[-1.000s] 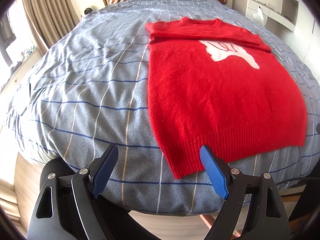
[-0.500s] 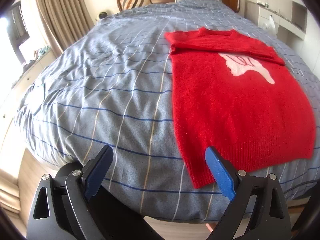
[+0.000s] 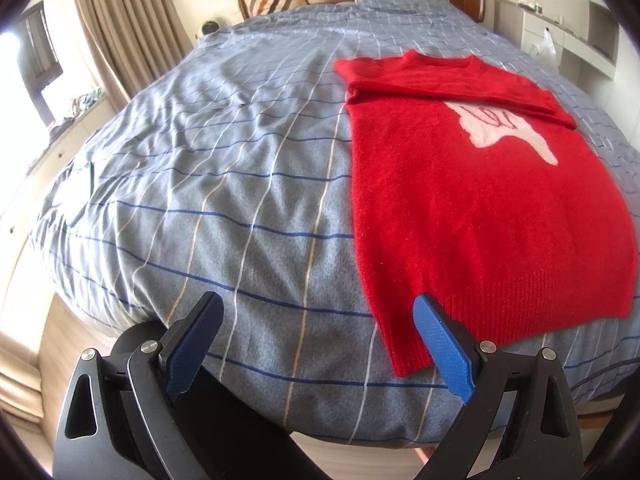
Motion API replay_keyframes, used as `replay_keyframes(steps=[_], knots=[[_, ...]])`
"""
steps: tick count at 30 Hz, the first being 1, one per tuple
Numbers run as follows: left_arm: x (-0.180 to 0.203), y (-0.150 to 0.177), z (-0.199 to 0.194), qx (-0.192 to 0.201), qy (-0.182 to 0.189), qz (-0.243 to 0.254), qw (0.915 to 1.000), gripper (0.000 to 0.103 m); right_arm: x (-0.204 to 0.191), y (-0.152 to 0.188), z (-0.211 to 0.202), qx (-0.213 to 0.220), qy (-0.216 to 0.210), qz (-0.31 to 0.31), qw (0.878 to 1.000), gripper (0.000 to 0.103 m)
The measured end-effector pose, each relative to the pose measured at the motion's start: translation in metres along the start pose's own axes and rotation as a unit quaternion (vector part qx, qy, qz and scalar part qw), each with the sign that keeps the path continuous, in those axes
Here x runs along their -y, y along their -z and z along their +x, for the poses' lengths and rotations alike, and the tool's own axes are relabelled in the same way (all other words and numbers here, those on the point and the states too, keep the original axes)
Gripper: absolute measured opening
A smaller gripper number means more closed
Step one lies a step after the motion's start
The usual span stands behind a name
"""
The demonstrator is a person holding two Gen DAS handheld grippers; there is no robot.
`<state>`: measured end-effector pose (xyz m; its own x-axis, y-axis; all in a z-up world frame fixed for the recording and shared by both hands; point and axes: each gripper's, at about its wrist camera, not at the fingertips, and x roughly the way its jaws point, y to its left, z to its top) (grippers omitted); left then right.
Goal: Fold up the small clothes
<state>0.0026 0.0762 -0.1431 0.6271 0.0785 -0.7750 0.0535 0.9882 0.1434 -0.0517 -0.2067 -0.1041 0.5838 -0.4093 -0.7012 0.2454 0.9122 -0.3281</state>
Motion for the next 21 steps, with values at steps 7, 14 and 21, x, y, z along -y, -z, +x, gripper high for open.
replay_keyframes(steps=[7, 14, 21], knots=[[-0.0041, -0.0029, -0.0003, 0.004, -0.006, -0.004, 1.0, 0.097, 0.0008, -0.0028, -0.0018, -0.003, 0.011, -0.002, 1.0, 0.101], [-0.0049, -0.0025, 0.0016, 0.001, -0.011, -0.004, 0.9999, 0.097, 0.0005, -0.0055, -0.0044, -0.004, 0.03, -0.013, 0.999, 0.101], [-0.0041, -0.0025, 0.0021, 0.001, -0.012, -0.004, 0.9999, 0.097, 0.0002, -0.0066, -0.0043, -0.007, 0.033, -0.014, 0.999, 0.101]])
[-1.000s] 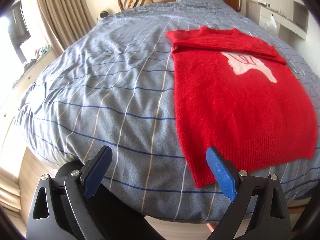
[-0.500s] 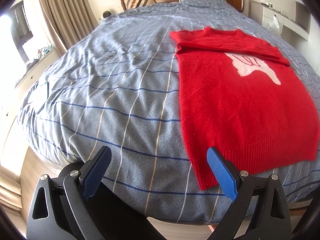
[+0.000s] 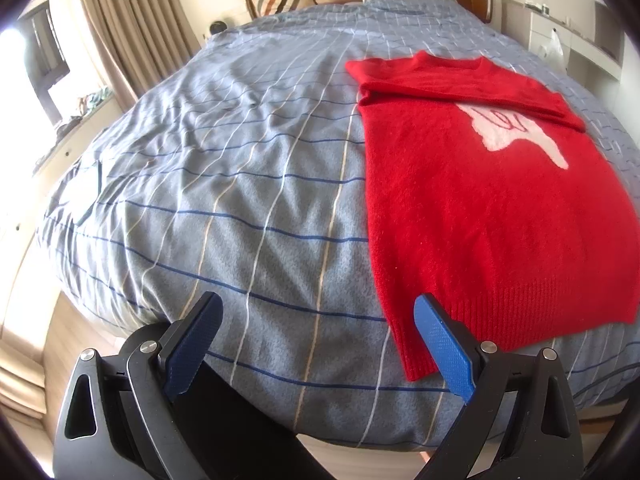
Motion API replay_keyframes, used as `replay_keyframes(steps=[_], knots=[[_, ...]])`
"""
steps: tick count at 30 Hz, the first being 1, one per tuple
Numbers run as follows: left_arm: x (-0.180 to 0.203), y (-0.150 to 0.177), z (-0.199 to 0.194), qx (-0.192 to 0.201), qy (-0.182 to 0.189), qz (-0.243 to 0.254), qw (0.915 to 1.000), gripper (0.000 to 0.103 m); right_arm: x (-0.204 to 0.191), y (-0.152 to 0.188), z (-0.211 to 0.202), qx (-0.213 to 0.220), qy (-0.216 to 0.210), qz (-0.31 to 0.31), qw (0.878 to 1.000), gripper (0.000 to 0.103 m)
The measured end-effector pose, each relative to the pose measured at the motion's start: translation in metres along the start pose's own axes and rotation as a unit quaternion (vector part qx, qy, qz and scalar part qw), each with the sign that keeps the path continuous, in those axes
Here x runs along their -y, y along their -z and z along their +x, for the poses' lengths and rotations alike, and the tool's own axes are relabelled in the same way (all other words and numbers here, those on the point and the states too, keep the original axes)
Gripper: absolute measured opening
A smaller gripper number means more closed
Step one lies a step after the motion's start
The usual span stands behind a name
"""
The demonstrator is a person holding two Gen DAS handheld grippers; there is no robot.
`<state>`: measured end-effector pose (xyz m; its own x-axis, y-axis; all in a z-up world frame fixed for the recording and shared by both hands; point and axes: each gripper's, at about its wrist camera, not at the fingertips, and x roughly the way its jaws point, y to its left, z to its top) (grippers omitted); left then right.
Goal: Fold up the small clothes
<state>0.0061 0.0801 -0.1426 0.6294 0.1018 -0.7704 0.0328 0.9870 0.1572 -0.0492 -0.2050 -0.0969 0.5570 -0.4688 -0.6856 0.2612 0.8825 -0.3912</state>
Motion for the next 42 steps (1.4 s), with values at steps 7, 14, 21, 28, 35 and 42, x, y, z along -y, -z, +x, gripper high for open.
replay_keyframes(steps=[7, 14, 21, 28, 35, 42], knots=[[-0.001, 0.002, 0.003, -0.002, -0.003, 0.001, 1.0, 0.097, 0.0, -0.002, 0.001, 0.0, -0.001, -0.002, 1.0, 0.101], [-0.002, 0.004, 0.004, -0.005, -0.005, 0.005, 1.0, 0.097, -0.002, -0.004, 0.001, 0.0, 0.0, -0.005, 1.0, 0.101], [-0.001, 0.006, 0.007, -0.012, -0.003, 0.007, 0.9999, 0.098, -0.002, -0.004, 0.002, -0.001, -0.004, -0.001, 1.0, 0.101], [-0.009, 0.023, 0.02, -0.094, 0.103, -0.021, 0.99, 0.099, 0.004, 0.021, 0.012, -0.011, -0.222, 0.044, 0.974, 0.101], [0.013, 0.025, 0.029, -0.112, 0.132, -0.003, 0.9849, 0.087, -0.017, 0.051, 0.051, -0.064, -0.391, 0.123, 0.91, 0.08], [0.016, 0.031, 0.036, -0.131, 0.153, -0.017, 0.9793, 0.025, -0.038, 0.057, 0.08, -0.105, -0.432, 0.141, 0.885, 0.032]])
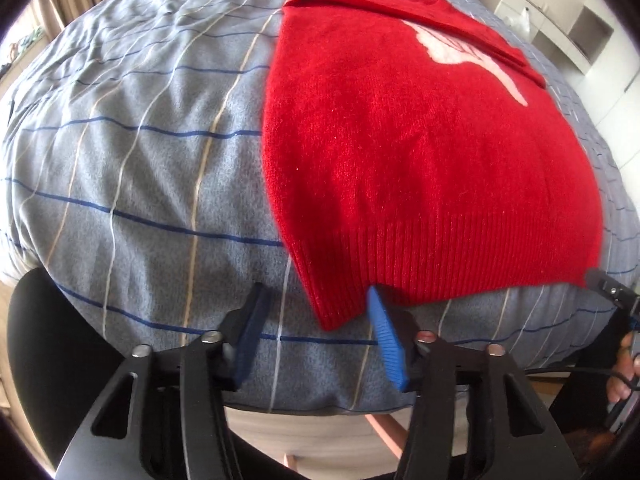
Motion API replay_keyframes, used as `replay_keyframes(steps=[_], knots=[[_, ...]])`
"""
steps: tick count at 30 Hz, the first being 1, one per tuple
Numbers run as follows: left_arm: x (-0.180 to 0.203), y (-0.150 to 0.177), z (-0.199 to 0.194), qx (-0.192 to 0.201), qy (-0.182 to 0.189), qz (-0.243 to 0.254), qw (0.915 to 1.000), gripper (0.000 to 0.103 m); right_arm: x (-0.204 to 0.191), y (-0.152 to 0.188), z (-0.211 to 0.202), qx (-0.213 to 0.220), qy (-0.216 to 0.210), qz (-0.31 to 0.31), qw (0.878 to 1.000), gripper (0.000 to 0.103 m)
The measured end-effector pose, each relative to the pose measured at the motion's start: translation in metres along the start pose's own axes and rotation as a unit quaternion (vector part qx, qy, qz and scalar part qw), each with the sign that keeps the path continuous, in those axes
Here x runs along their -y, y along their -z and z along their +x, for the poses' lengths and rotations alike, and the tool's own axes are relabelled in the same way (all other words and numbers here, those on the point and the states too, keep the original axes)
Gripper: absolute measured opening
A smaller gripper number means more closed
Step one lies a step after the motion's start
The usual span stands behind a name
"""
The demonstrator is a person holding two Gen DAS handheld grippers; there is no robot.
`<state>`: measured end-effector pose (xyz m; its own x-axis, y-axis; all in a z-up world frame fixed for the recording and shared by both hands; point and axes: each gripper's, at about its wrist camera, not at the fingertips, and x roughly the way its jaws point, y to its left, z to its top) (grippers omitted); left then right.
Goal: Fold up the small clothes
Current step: 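Grasp the red sweater's hem with the left tool while the right tool grasps it too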
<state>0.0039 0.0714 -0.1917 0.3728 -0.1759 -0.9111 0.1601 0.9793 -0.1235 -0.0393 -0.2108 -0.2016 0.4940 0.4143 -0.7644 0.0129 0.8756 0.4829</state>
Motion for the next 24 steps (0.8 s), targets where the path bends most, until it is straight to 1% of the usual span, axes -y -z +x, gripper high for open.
replay_keyframes(steps=[1, 2, 5, 8, 11, 13, 15, 17, 19, 21, 24], knots=[[-0.003, 0.0, 0.002, -0.006, 0.01, -0.009, 0.9999, 0.012, 0.001, -0.001, 0.002, -0.007, 0.005, 0.004, 1.0, 0.008], [-0.007, 0.0, 0.003, -0.012, 0.027, -0.021, 0.9993, 0.004, 0.003, 0.0, 0.001, -0.008, 0.003, 0.01, 1.0, 0.005], [-0.015, 0.003, -0.006, 0.003, 0.04, -0.034, 0.9986, 0.001, 0.0, 0.001, -0.009, 0.004, 0.0, 0.007, 1.0, 0.005], [-0.021, 0.006, -0.03, 0.043, 0.064, -0.042, 0.9961, 0.001, -0.005, -0.002, -0.026, 0.028, -0.012, 0.009, 0.999, 0.005], [-0.03, 0.001, -0.056, 0.08, 0.101, -0.066, 0.9894, 0.001, -0.012, -0.01, -0.045, 0.061, -0.026, 0.006, 0.998, 0.005], [-0.035, -0.012, -0.071, 0.107, 0.118, -0.077, 0.9843, 0.001, -0.018, -0.025, -0.054, 0.085, -0.032, -0.001, 0.996, 0.005], [-0.037, -0.034, -0.082, 0.135, 0.13, -0.078, 0.9791, 0.001, -0.024, -0.046, -0.061, 0.112, -0.031, -0.018, 0.993, 0.005], [-0.038, -0.067, -0.087, 0.159, 0.132, -0.074, 0.9756, 0.001, -0.028, -0.079, -0.066, 0.142, -0.019, -0.038, 0.989, 0.005], [-0.041, -0.107, -0.086, 0.186, 0.132, -0.071, 0.9712, 0.001, -0.029, -0.117, -0.065, 0.171, -0.005, -0.054, 0.984, 0.005], [-0.033, -0.158, -0.075, 0.206, 0.121, -0.066, 0.9687, 0.001, -0.028, -0.162, -0.057, 0.197, 0.007, -0.068, 0.978, 0.005], [-0.025, -0.229, -0.048, 0.218, 0.1, -0.063, 0.9688, 0.001, -0.024, -0.23, -0.032, 0.213, 0.024, -0.074, 0.974, 0.005]])
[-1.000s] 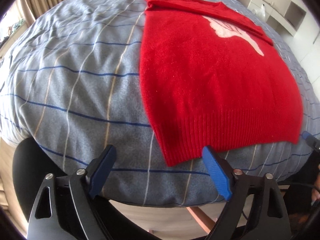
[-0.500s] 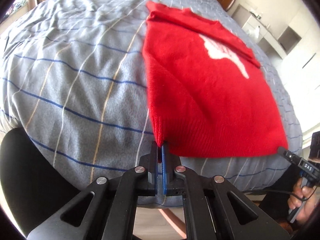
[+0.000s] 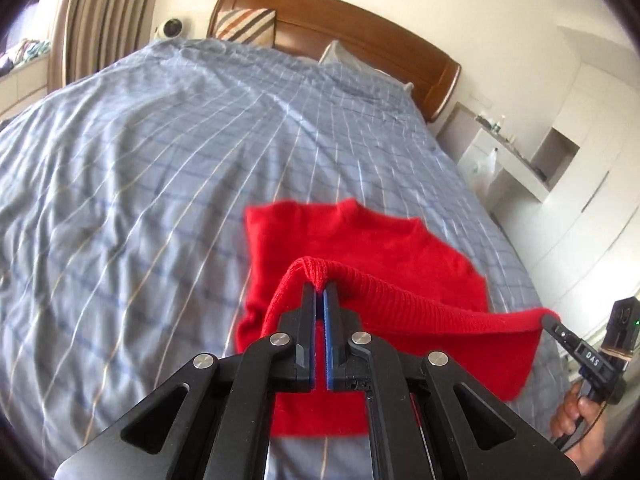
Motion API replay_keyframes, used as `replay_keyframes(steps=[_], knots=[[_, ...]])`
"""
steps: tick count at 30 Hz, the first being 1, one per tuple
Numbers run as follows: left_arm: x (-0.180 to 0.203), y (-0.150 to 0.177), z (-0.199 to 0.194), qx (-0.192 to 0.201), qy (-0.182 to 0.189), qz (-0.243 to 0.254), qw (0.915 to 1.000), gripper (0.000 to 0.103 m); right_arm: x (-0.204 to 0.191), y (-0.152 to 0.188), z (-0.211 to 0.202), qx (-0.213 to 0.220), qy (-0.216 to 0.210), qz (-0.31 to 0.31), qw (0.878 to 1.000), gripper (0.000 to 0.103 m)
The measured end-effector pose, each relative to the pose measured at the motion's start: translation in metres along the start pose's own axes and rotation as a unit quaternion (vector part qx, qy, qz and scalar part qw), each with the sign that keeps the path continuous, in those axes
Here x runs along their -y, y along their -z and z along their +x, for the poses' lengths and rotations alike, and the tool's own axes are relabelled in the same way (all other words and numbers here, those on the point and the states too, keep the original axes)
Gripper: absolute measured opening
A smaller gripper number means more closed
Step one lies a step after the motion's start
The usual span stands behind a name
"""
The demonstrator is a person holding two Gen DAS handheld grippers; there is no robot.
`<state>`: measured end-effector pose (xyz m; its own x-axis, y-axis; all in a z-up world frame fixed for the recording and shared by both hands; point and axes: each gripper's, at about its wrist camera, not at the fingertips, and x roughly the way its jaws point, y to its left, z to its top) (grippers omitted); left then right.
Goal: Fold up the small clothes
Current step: 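Grasp the red sweater's hem with the left tool while the right tool grasps it too, then lift the hem with both tools and fold it up onto the collar, release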
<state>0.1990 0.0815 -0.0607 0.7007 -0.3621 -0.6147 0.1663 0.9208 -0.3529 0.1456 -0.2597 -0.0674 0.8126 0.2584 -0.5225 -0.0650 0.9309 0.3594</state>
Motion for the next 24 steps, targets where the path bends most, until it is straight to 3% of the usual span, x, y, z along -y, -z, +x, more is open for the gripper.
replay_keyframes(steps=[5, 10, 12, 13, 14, 15, 18, 22, 24], knots=[[0.009, -0.057, 0.095, -0.014, -0.052, 0.013, 0.9985, 0.001, 0.026, -0.056, 0.095, -0.014, 0.027, 0.004, 1.0, 0.005], [0.0, -0.068, 0.167, -0.043, -0.094, 0.01, 0.9946, 0.003, 0.063, -0.07, 0.166, -0.044, 0.044, 0.048, 0.997, 0.005], [-0.005, -0.066, 0.182, -0.058, -0.132, 0.014, 0.9895, 0.019, 0.073, -0.067, 0.183, -0.059, 0.057, 0.06, 0.995, 0.008], [-0.009, -0.067, 0.184, -0.065, -0.15, 0.014, 0.9865, 0.029, 0.077, -0.068, 0.185, -0.061, 0.066, 0.065, 0.994, 0.021], [-0.014, -0.067, 0.179, -0.063, -0.154, 0.009, 0.986, 0.051, 0.079, -0.068, 0.182, -0.057, 0.065, 0.07, 0.994, 0.031], [-0.018, -0.068, 0.169, -0.048, -0.151, 0.002, 0.9874, 0.066, 0.08, -0.07, 0.173, -0.046, 0.061, 0.073, 0.994, 0.045], [-0.024, -0.062, 0.125, -0.005, -0.128, 0.002, 0.9918, 0.074, 0.064, -0.074, 0.144, -0.035, 0.048, 0.027, 0.998, 0.046], [-0.005, -0.029, 0.093, -0.014, -0.084, 0.07, 0.9939, 0.083, 0.018, -0.048, 0.117, -0.083, -0.038, -0.067, 0.994, 0.046], [0.001, -0.001, 0.094, -0.045, -0.082, 0.107, 0.9898, 0.086, 0.008, -0.017, 0.116, -0.133, -0.058, -0.096, 0.985, 0.047]])
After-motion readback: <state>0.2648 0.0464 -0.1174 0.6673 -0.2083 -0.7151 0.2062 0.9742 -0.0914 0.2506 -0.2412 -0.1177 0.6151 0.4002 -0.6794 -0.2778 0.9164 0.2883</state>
